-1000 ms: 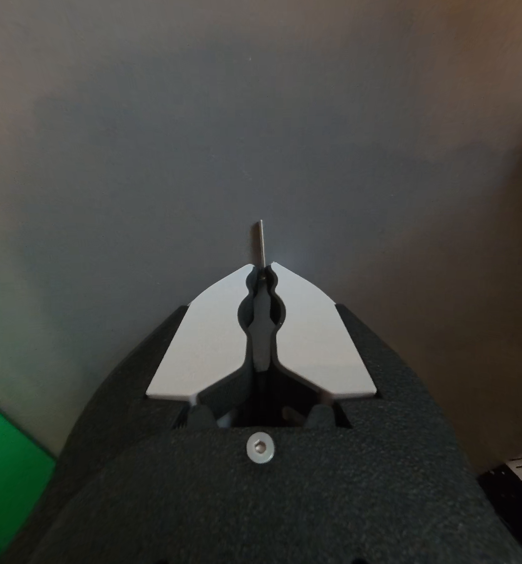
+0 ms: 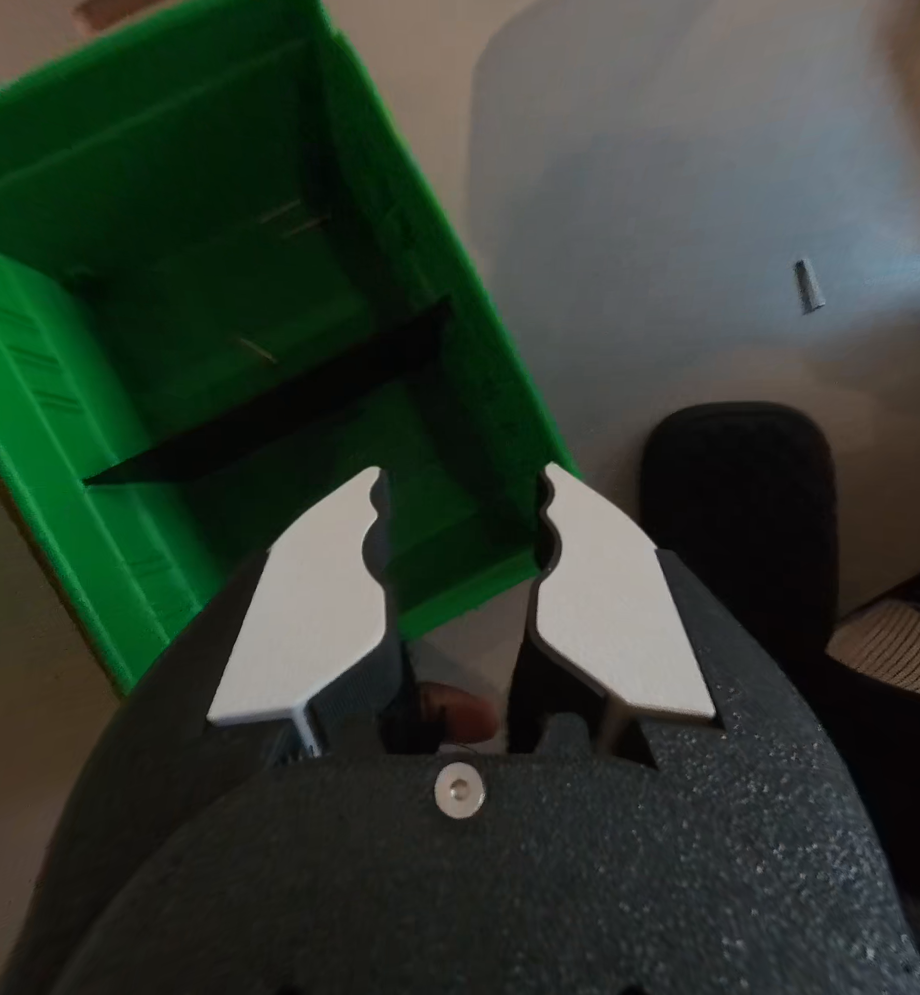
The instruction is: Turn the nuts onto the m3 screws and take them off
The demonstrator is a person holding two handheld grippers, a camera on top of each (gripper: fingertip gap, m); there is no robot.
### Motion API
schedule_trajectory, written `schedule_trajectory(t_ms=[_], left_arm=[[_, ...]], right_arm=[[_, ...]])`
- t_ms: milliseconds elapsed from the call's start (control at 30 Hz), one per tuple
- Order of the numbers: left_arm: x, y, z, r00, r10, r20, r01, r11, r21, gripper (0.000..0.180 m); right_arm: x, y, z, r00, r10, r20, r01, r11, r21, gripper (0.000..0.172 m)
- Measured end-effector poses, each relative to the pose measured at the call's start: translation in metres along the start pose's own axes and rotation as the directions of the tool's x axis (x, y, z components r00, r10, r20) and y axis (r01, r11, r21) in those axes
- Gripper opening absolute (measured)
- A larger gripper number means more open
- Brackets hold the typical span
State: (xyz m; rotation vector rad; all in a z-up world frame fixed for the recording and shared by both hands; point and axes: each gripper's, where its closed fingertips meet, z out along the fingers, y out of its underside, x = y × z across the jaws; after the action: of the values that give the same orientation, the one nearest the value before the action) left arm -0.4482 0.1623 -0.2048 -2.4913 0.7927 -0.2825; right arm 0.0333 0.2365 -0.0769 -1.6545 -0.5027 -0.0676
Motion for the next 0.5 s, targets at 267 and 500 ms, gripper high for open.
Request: schedule_trajectory(t_ms=[267,500], left_arm=[[-0.063,0.055,0.038,0.998,-0.036,0.055,0.047,0.976,-0.211,0.040],[-0.081,0.085,0.065,0.987,-0.129,0.094,0.153,0.930,-0.333,0.033]], right_arm=[[0.001,0.002,0.001,1.000,-0.014,-0.009,0.014,1.000,-0.013,0.045],[0.000,0.003,0.002,1.000,-0.017,-0.006,0.017,1.000,-0.014,0.045]])
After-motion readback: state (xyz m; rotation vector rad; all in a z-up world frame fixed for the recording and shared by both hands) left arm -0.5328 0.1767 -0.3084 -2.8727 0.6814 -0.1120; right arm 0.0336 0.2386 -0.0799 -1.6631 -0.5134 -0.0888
